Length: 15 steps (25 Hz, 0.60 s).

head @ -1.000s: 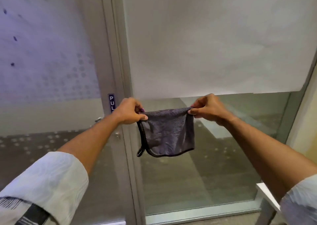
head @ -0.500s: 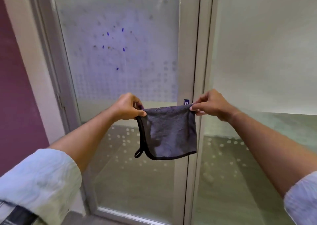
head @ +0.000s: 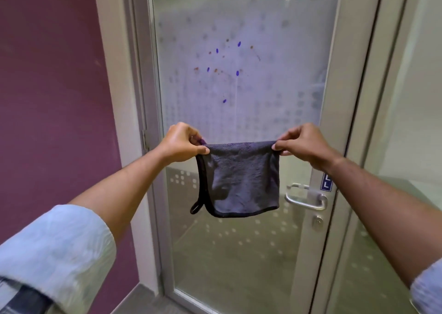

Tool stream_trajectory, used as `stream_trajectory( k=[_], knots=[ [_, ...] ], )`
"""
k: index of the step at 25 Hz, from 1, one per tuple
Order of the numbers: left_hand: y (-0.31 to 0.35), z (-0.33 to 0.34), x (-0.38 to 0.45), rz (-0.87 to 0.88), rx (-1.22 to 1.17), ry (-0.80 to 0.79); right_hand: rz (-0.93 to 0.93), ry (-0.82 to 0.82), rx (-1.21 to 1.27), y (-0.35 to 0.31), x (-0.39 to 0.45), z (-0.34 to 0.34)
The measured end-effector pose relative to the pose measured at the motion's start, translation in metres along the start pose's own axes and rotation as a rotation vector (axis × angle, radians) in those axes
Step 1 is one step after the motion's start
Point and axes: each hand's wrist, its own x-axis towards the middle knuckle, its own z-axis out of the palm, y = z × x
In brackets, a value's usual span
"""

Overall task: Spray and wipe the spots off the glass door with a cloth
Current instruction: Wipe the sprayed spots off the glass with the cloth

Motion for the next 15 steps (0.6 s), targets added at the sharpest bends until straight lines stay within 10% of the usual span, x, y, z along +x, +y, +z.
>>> stream_trajectory(
  k=[15],
  knots=[
    [-0.081, -0.028, 0.174, 0.007, -0.135, 0.275, -0.206, 0.03, 0.122, -0.03, 0.201, 0.077]
  ],
)
